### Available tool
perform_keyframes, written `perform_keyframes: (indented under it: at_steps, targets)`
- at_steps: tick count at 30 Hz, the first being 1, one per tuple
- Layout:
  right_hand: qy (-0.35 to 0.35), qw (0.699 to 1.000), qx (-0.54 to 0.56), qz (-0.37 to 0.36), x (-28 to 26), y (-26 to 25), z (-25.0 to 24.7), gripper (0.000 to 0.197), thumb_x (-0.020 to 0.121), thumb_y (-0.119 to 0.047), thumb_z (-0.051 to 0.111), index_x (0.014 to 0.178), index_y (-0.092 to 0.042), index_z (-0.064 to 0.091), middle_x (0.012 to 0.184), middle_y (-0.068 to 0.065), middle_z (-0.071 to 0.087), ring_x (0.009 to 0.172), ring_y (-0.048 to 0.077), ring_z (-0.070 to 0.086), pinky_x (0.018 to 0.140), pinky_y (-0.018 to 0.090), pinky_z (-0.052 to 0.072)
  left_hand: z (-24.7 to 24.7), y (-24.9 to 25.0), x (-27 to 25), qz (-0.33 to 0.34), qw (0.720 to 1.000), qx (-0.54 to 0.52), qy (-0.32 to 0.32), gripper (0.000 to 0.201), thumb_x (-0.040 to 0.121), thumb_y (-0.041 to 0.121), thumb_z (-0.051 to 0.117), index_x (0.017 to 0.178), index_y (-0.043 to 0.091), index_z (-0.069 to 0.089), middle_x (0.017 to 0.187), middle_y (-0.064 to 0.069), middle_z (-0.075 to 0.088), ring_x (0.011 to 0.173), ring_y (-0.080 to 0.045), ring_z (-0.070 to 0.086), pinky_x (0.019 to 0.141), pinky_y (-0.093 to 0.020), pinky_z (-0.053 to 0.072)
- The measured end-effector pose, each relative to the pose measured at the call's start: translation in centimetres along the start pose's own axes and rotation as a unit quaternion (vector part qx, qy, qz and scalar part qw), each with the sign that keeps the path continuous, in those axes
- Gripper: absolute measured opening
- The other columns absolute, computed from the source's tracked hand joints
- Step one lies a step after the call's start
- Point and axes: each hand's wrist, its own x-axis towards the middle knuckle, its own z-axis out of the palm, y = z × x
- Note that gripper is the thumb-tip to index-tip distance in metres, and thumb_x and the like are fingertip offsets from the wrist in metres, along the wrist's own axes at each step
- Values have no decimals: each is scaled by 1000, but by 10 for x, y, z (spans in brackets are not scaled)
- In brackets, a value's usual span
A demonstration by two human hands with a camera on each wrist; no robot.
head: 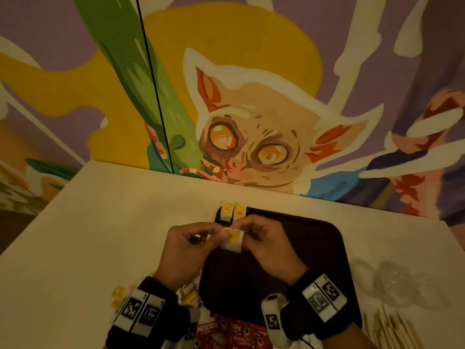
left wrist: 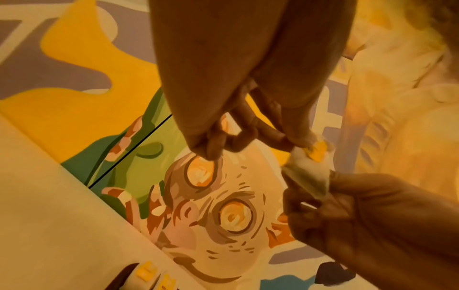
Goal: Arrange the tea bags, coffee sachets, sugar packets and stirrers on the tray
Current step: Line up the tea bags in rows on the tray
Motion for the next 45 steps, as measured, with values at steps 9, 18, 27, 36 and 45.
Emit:
perform_keyframes:
  at_steps: [9,18,27,36,45]
  targets:
    - [-77,992,11,96,-12,12,14,14,95,-26,60,104,-24,71,81,-6,67,67,14,59,69,28,52,9,-22,-20,-28,985,61,159,4,76,19,76,79,21,75,76,10,71,57,-12,49,53,-21,45]
    - [46,972,-97,210,26,79,21,10,94,-28,63,88,-25,71,80,-2,72,71,9,69,79,31,57,-12,-64,-40,-111,980,125,108,8,85,17,71,91,23,70,91,19,69,75,-10,64,65,-20,53]
    - [141,920,-207,301,101,133,17,28,90,-23,69,115,-12,71,115,4,70,111,21,62,92,22,45,-48,-90,-73,-199,962,155,106,8,89,20,67,83,23,71,88,9,72,79,-10,67,65,-17,51]
    - [143,883,-267,358,139,183,31,20,87,-26,70,91,-7,75,107,17,70,96,28,68,86,34,56,-65,-96,-82,-247,952,145,105,11,88,14,67,80,21,71,85,26,69,66,-9,65,60,-20,53]
    - [154,882,-335,295,135,170,29,26,84,-13,72,108,-7,63,117,16,64,106,30,61,78,23,44,-63,-107,-79,-210,947,231,73,10,87,19,68,87,28,65,92,17,66,72,-13,61,59,-13,47]
